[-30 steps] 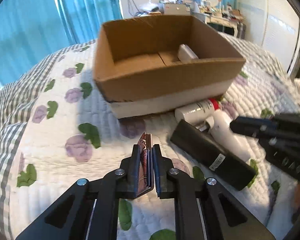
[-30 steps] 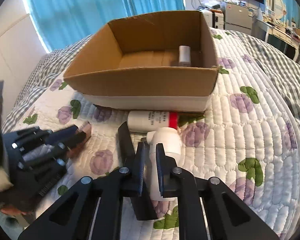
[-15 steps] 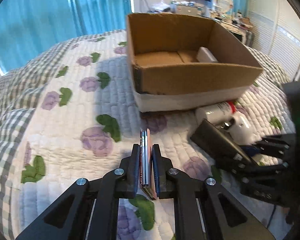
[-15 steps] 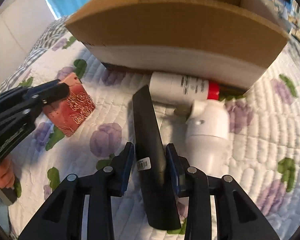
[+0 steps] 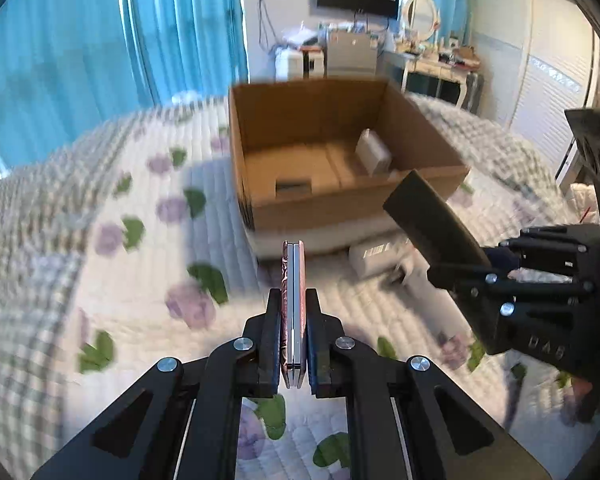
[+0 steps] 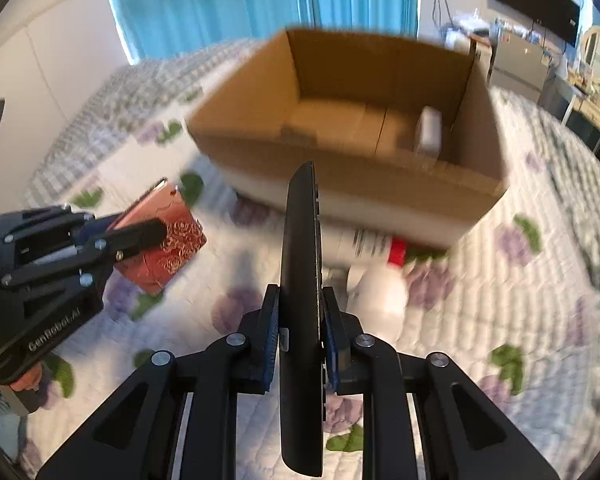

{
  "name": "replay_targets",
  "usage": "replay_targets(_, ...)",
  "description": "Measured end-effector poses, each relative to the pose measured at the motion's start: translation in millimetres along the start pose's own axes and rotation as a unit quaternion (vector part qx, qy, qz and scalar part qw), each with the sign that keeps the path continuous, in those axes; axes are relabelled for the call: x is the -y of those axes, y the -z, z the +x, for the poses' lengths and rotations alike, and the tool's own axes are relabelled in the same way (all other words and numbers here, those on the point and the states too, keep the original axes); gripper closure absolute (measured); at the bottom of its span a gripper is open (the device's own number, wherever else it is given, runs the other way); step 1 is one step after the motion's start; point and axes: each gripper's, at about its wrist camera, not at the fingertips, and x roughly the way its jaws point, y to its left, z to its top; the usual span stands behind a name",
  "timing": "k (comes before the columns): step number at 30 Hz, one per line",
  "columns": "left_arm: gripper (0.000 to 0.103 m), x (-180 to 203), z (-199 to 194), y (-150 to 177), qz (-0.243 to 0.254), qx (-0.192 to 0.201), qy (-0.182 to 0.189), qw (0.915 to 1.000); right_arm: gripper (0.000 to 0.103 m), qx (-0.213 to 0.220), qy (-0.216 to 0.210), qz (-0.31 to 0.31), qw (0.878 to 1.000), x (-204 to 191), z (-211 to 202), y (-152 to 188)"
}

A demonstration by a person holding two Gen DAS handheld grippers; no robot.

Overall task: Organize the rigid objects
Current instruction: 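Lower the card and remote into the box and open both tools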

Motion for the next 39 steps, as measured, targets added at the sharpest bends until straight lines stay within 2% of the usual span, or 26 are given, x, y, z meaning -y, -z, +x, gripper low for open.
replay_targets(4, 0.093, -4.8, -23.2, -35.6, -0.017, 0.025, 0.013, 0.9995, 0.084, 0.048, 0.013, -0.003, 0.999, 4.9, -42.5, -34.1)
replay_targets(7, 0.093, -2.0, -28.3, -67.3, -0.012, 0.044, 0.014, 0.9989, 0.084, 0.076, 0.024, -0.005, 0.997, 14.8, -58.0, -68.1)
replay_targets(10, 0.093, -1.8, -14.1, -102.4, -0.018, 0.053, 0.02, 0.9983, 0.084, 0.098, 0.046, -0.005, 0.994, 26.9, -63.5, -102.8)
replay_targets(13, 0.093, 2.0, 15.5, -127.0, -0.013, 0.051, 0.003, 0.9986, 0.084, 0.107, 0.057, 0.004, 0.993, 39.8, -50.3, -132.8)
replay_targets(18, 0.093, 8.9, 78.4, -143.6, -0.003, 0.012, 0.022, 0.9997, 0.085, 0.099, 0.063, 0.015, 0.993, 59.4, -18.9, -151.5)
replay_targets(22, 0.093, 11.6, 115.2, -144.0, -0.011, -0.009, 0.039, 0.9991, 0.085, 0.085, 0.063, 0.022, 0.994, 81.4, 5.5, -149.6)
replay_targets(26, 0.092, 16.0, 132.2, -142.6, -0.003, -0.012, 0.023, 0.9997, 0.085, 0.073, 0.059, 0.031, 0.995, 98.6, 24.0, -140.7)
replay_targets(29, 0.088, 13.9, 131.4, -142.6, -0.007, -0.005, 0.02, 0.9998, 0.085, 0.069, 0.054, 0.034, 0.996, 105.9, 30.9, -135.2)
replay_targets(30, 0.082, 12.5, 129.7, -143.2, -0.01, -0.006, 0.019, 0.9998, 0.085, 0.069, 0.052, 0.036, 0.996, 107.6, 31.4, -134.0)
replay_targets(31, 0.071, 10.2, 126.3, -144.0, -0.013, -0.004, 0.016, 0.9998, 0.085, 0.069, 0.052, 0.037, 0.996, 107.5, 31.3, -133.2)
replay_targets(33, 0.058, 6.0, 118.3, -145.0, -0.02, 0.004, 0.006, 0.9998, 0.084, 0.069, 0.05, 0.04, 0.996, 108.1, 29.7, -132.1)
replay_targets(38, 0.056, -9.1, 94.3, -143.0, -0.026, 0.014, 0.001, 0.9996, 0.084, 0.066, 0.048, 0.039, 0.996, 99.2, 22.7, -132.6)
replay_targets(39, 0.05, -11.8, 90.0, -141.5, -0.027, 0.016, -0.002, 0.9995, 0.084, 0.065, 0.047, 0.04, 0.996, 97.4, 23.8, -133.6)
